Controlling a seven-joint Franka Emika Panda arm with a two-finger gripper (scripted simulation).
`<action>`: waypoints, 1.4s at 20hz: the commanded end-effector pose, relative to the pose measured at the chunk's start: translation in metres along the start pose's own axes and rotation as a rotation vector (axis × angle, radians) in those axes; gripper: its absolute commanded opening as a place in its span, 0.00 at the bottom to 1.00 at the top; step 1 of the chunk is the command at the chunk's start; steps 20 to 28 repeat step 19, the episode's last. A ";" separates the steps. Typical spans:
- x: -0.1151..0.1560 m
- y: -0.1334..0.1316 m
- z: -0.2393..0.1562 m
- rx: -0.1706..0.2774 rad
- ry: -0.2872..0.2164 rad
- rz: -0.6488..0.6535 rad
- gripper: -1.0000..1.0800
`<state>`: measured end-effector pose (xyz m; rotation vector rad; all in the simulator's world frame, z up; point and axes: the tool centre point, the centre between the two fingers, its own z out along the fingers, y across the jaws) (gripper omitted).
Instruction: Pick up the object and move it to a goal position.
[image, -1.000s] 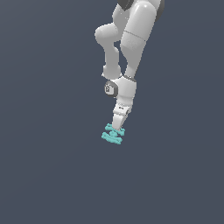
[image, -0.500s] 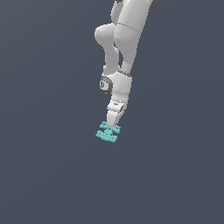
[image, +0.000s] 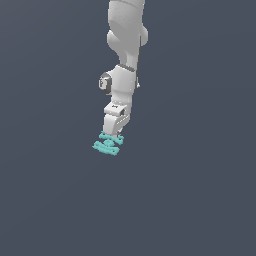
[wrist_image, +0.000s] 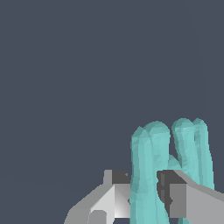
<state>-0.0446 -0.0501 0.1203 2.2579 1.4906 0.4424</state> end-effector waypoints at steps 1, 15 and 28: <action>-0.016 0.015 -0.014 -0.001 -0.003 -0.002 0.00; -0.056 0.058 -0.049 0.001 -0.005 -0.002 0.00; -0.054 0.057 -0.047 0.001 -0.005 -0.002 0.00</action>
